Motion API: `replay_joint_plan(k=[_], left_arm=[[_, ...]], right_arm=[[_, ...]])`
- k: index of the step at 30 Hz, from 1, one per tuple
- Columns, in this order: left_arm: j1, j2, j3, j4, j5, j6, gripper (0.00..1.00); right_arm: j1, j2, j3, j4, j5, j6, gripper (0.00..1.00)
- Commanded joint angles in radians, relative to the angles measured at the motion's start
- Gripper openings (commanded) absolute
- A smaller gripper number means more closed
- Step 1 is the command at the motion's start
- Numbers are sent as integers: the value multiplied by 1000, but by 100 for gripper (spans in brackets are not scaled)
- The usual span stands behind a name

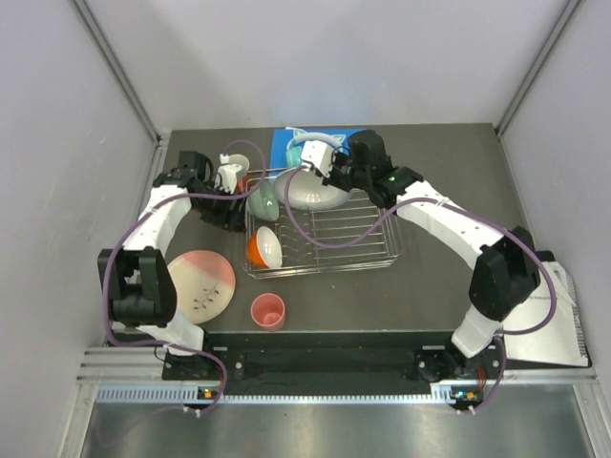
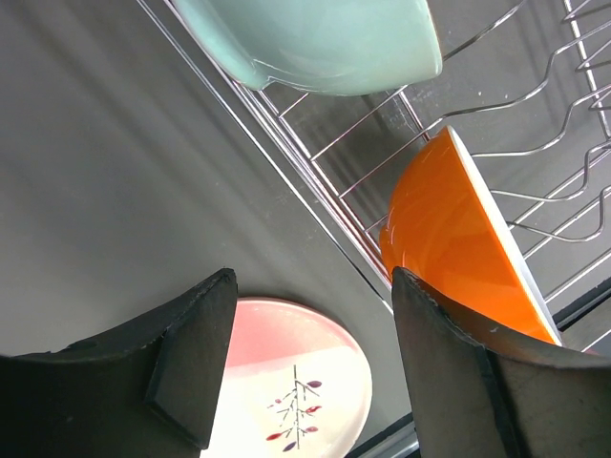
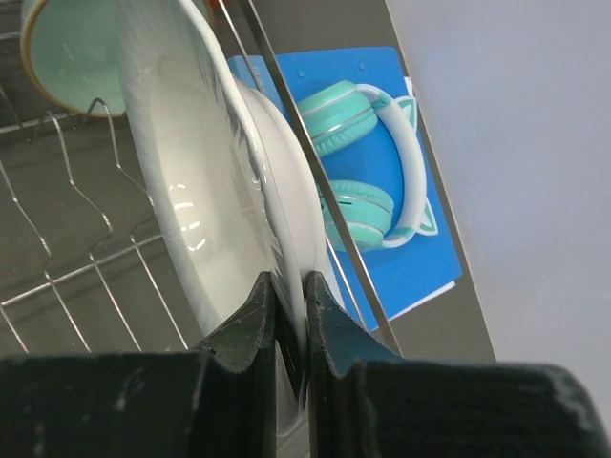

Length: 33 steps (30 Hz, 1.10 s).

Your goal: Load the mixed dishes into the dish rack

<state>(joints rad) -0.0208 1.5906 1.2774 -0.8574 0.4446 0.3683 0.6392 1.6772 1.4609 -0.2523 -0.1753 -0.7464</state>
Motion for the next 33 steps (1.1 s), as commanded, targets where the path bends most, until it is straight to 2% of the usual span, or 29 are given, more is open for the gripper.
replay_joint_plan(k=[1,15,17,22,33], left_arm=[[-4,-35,11,3,19,15,71],[-4,-40,0,9,22,23,70],[-4,-41,0,11,19,23,70],[-4,-46,-1,14,16,27,70],[-2,-60,-10,18,6,29,70]], right_arm=[[34,-2,88,174,-47,15,0],[70,32,64,165,-23,44,0],[74,38,56,169,-3,53,8],[74,52,39,173,11,70,15],[77,76,-17,179,22,104,26]])
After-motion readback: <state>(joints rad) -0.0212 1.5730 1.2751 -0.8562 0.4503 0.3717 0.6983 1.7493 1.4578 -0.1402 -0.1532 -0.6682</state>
